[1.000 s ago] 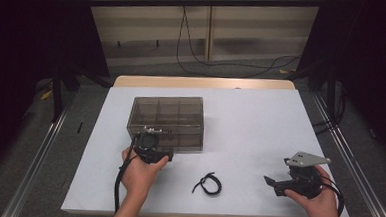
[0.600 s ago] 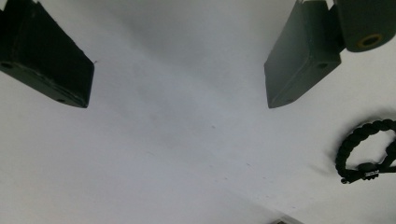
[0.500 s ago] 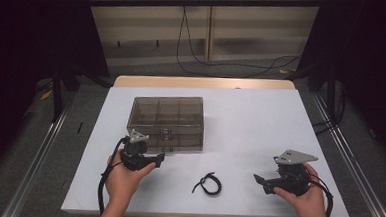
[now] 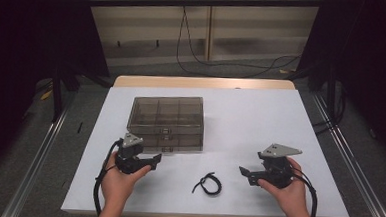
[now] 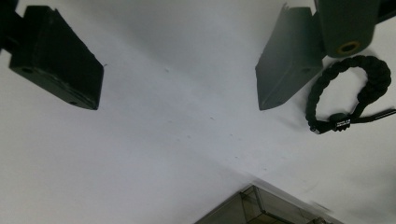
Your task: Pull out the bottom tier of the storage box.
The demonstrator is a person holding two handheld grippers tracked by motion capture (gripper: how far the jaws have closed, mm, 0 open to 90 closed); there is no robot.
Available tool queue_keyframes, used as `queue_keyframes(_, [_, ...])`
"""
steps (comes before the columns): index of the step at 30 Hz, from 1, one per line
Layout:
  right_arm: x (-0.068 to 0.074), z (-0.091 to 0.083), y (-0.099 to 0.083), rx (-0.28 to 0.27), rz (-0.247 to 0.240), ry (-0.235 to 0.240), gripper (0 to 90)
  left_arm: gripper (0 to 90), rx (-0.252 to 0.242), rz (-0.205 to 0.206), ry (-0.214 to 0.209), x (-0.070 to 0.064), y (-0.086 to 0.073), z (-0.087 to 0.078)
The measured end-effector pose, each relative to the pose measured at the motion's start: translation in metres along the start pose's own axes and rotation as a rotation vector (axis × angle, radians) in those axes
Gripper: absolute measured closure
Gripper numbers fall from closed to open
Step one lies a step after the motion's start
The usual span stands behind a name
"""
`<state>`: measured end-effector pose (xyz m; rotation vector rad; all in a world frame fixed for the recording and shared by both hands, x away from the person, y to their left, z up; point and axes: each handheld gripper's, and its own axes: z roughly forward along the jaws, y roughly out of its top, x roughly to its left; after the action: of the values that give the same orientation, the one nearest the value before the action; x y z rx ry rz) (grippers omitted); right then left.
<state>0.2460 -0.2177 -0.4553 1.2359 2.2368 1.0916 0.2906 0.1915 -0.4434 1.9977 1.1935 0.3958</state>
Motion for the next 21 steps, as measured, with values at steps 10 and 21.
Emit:
queue_keyframes(10, [0.010,0.021,0.015,-0.018,0.038,0.014,21.3,26.5,0.002,0.022,-0.008,0.009,-0.005,-0.007])
queue_keyframes(21, [0.025,0.036,0.033,-0.002,-0.008,0.059,26.2,26.2,0.011,0.006,-0.002,0.015,-0.007,-0.008])
